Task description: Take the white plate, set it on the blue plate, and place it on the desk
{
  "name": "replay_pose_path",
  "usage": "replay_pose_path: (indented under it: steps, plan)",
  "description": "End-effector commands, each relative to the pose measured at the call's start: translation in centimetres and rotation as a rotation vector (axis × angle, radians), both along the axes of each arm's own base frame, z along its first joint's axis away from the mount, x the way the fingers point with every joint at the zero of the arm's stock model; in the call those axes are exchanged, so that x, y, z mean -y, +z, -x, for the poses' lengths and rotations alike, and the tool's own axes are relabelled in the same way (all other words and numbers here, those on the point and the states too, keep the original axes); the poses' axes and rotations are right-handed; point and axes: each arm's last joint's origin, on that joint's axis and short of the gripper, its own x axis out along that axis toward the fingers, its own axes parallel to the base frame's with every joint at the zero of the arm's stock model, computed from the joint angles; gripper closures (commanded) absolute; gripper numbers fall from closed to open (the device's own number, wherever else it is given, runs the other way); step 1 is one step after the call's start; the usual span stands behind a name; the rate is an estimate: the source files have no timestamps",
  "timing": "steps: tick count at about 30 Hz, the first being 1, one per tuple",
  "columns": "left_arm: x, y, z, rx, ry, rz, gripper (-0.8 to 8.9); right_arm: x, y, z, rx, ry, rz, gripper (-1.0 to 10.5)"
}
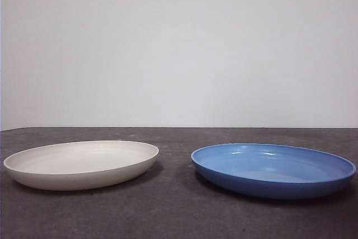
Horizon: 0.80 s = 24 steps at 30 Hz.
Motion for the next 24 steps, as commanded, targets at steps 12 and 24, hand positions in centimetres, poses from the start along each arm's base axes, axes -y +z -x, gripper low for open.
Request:
replay_pose_path:
  steps: [12, 24]
  plan:
    - [0.1, 0.1, 0.0, 0.004, 0.003, 0.104, 7.98, -0.2, 1.2, 0.2, 0.046, 0.042, -0.275, 9.4]
    - [0.5, 7.8, 0.5, 0.098, -0.028, 0.315, 7.98, -0.5, 10.0, 1.2, 0.124, 0.104, -0.481, 9.4]
